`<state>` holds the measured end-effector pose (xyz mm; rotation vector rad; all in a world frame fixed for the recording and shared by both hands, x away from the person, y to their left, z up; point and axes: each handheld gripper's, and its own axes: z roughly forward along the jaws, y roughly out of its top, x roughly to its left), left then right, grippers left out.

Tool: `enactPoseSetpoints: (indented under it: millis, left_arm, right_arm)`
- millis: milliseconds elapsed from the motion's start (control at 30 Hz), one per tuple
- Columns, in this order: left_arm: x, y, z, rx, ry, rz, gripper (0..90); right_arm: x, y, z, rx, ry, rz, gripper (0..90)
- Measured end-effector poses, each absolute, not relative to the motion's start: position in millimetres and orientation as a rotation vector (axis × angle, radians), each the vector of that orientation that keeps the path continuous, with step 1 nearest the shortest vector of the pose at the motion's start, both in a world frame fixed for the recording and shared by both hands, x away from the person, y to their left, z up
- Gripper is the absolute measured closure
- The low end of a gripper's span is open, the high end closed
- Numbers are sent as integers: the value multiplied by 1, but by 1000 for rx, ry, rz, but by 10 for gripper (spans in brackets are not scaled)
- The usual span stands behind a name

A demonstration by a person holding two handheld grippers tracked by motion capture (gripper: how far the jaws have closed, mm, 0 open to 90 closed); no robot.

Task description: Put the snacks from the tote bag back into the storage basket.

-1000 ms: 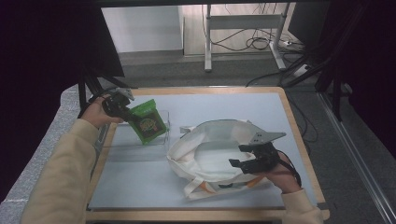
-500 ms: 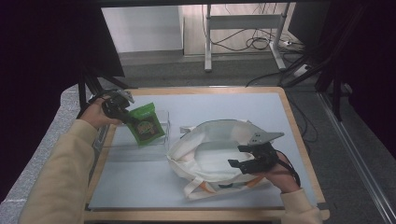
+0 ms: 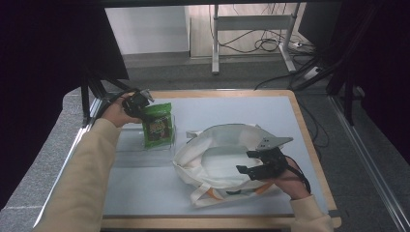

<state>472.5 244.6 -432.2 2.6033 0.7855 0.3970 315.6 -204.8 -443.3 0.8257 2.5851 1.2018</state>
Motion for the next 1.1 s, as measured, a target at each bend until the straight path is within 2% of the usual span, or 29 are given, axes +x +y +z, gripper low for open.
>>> enactPoseSetpoints:
  millis: [300, 600, 833, 1100]
  left_arm:
    - [476, 245, -442, 2585, 816, 458, 451]
    - [474, 246, -424, 2471, 762, 545, 337]
    - [472, 241, -410, 2417, 718, 574, 315]
    - [465, 242, -399, 2375, 720, 508, 319]
  right_arm:
    - [316, -205, -445, 828, 2588, 1194, 311]
    - [316, -204, -445, 830, 2590, 1190, 310]
    - [316, -205, -445, 829, 2590, 1189, 310]
    - [316, -205, -445, 827, 2587, 1191, 310]
